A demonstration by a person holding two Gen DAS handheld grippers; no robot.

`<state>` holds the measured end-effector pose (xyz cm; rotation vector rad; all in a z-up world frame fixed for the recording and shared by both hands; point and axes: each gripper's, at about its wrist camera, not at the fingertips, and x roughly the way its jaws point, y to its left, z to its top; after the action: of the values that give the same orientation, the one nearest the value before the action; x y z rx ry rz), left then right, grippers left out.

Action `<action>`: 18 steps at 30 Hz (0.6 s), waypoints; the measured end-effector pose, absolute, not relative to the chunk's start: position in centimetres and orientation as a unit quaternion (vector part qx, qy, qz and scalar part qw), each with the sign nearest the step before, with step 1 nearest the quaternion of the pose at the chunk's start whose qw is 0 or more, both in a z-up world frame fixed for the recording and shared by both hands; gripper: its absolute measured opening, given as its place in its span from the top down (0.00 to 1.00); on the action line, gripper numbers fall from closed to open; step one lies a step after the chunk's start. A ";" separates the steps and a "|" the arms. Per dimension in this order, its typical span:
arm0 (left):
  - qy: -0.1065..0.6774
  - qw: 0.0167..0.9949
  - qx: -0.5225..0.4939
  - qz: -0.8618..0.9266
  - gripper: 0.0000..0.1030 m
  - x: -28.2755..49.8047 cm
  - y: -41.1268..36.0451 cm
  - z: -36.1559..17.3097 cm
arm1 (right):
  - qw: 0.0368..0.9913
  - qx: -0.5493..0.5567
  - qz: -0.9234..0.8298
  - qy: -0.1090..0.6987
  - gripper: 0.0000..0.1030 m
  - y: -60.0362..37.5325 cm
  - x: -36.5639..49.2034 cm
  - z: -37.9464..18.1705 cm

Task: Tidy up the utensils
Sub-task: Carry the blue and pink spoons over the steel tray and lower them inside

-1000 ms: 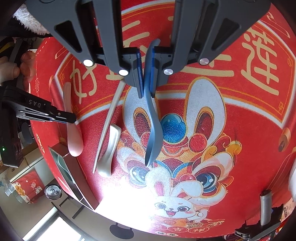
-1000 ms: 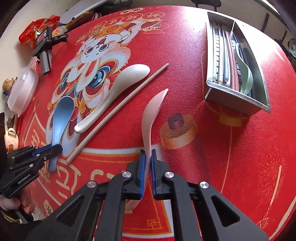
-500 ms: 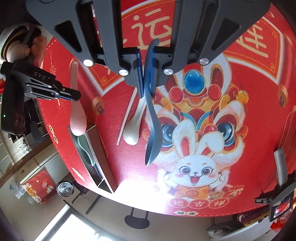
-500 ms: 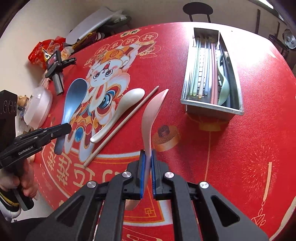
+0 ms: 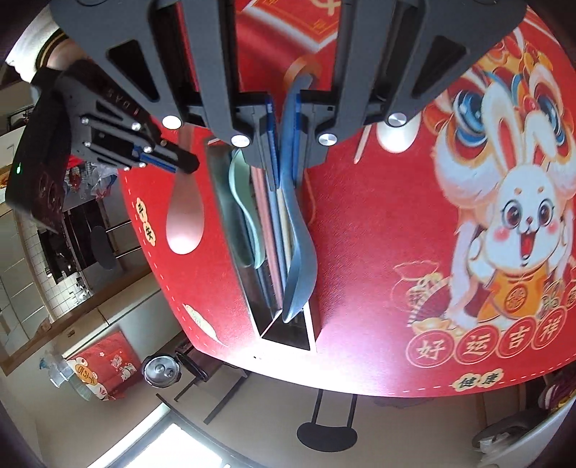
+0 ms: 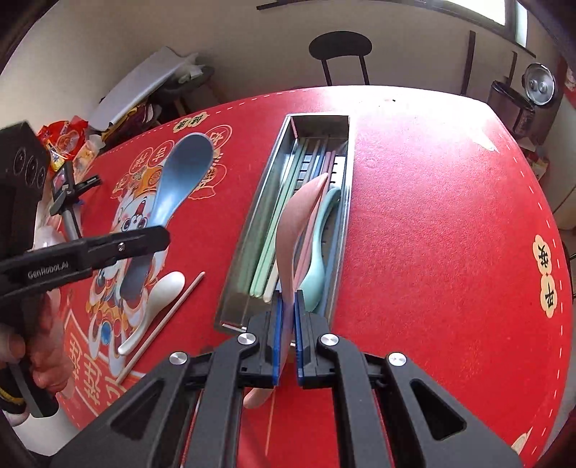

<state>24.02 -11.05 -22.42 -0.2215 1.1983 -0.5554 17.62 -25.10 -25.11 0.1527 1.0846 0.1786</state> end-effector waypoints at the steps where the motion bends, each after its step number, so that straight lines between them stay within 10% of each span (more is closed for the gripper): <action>1: 0.560 0.779 -0.107 -0.259 0.89 25.2 -12.0 -22.6 | 0.848 0.072 0.085 0.518 0.94 -25.3 18.2 -25.4; 18: 0.620 0.744 -0.107 -0.226 0.89 37.2 -20.2 -27.1 | 0.826 0.070 0.103 0.550 0.94 -24.3 23.6 -28.8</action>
<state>37.22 -20.25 -27.08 -0.2347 1.3571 -0.4940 23.55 -24.29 -28.85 0.1492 1.1681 0.2179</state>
